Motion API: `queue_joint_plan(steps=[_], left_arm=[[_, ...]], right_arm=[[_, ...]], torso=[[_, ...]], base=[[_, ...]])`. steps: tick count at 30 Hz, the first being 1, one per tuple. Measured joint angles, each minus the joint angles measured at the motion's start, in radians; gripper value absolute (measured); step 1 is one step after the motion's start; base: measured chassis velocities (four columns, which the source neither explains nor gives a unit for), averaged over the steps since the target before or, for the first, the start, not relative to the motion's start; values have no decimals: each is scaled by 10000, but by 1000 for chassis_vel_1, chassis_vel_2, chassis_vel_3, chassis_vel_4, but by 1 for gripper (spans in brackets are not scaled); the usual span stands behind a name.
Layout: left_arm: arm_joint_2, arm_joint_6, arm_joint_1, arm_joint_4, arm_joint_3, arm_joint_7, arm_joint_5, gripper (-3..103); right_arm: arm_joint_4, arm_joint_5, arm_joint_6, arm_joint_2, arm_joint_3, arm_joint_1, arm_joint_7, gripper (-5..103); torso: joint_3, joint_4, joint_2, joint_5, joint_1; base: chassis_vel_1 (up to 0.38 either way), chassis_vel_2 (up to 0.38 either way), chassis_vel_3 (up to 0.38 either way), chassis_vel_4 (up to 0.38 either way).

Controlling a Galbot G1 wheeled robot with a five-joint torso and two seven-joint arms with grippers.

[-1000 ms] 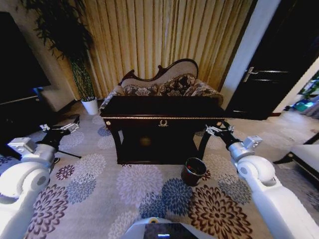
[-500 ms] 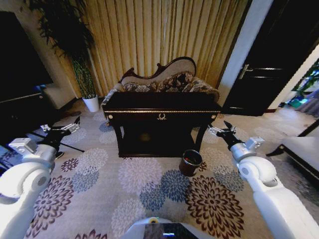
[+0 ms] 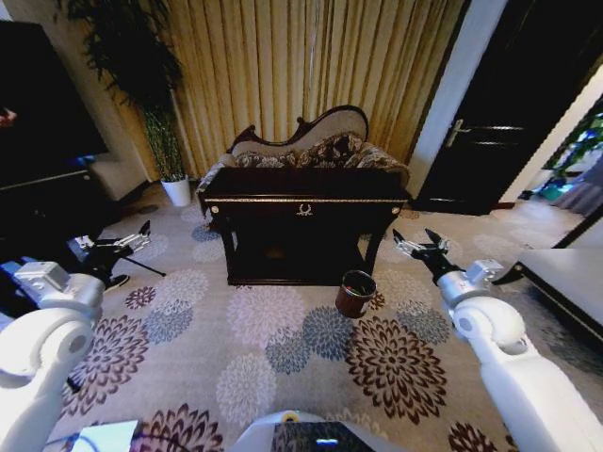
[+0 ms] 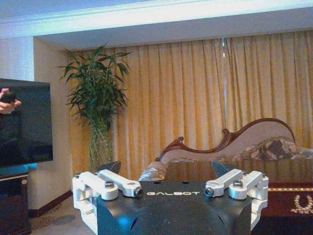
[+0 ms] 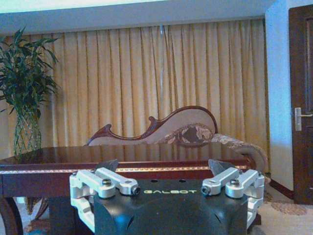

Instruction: Move to the front of the table and place the trash on the table into the trash bin.

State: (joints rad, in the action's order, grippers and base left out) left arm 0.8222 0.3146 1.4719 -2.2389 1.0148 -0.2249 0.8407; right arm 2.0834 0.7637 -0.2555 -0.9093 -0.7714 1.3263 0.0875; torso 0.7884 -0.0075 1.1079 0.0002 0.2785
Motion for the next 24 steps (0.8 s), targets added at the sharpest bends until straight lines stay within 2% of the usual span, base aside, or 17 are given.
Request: queue_joint_plan(steps=[11, 13, 24], left_arm=[[76, -23, 142, -52, 72, 2, 2, 100], [105, -30, 186, -71, 89, 6, 2, 100], [131, -144, 245, -138, 108, -17, 9, 100]], right_arm=[[36, 4, 9, -35, -21, 49, 0, 100], [37, -7, 94, -76, -9, 61, 0, 100], [-63, -110, 236, -191, 87, 79, 5, 100]], torso=[[-3, 9, 4, 1, -6], [-1, -1, 1, -4, -2], [1, 3, 0, -1, 0]], base=[[176, -189, -154, 196], [139, -140, -168, 100], [65, -33, -63, 36]])
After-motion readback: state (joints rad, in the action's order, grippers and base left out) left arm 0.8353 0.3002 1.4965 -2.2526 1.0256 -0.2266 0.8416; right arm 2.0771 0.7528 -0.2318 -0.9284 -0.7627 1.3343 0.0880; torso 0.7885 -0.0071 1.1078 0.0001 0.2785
